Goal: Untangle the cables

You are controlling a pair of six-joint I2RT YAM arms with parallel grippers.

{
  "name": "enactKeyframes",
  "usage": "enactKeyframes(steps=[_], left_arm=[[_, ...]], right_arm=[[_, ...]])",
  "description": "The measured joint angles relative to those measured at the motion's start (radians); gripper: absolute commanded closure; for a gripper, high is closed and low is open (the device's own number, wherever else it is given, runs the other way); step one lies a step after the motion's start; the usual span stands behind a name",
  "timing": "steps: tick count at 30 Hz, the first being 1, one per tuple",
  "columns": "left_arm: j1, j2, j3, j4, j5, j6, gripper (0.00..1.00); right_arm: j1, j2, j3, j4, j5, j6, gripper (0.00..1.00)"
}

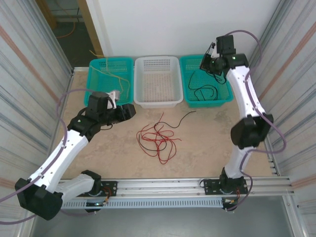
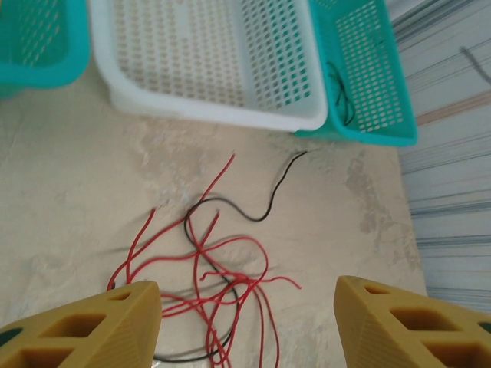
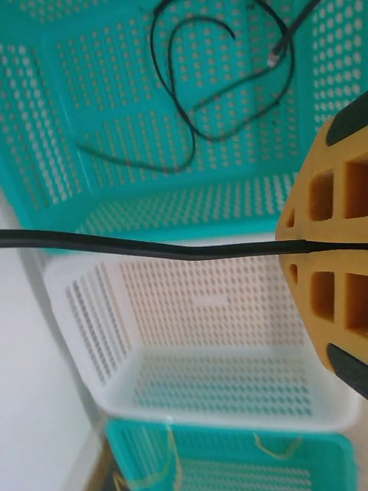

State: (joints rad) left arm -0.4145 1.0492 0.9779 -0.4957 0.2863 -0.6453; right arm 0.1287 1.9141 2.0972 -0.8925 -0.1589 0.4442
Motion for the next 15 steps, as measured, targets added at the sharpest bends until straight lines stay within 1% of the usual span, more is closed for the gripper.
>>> enactKeyframes(steps=[2, 5, 7, 10, 15], left_arm=[[-0.024, 0.005, -0.021, -0.013, -0.015, -0.007, 0.37], [-0.079, 0.022, -0.027, -0.038, -0.043, -0.01, 0.35], [-0.113, 0.034, -0.03, -0.051, -0.064, -0.01, 0.33], [-0.146, 0.044, -0.042, -0.064, -0.094, -0.01, 0.3], [-0.17, 0.08, -0.055, -0.081, -0.13, -0.006, 0.29]], right_arm=[[-0.034, 0.125, 0.132, -0.072, 0.001, -0.001, 0.93], [-0.063, 0.279, 0.278, -0.167, 0.006, -0.008, 0.74], [-0.067, 0.338, 0.313, -0.219, 0.008, -0.011, 0.65], [-0.064, 0.359, 0.309, -0.277, 0.009, -0.011, 0.55], [-0.044, 0.303, 0.243, -0.284, 0.024, -0.011, 0.55]])
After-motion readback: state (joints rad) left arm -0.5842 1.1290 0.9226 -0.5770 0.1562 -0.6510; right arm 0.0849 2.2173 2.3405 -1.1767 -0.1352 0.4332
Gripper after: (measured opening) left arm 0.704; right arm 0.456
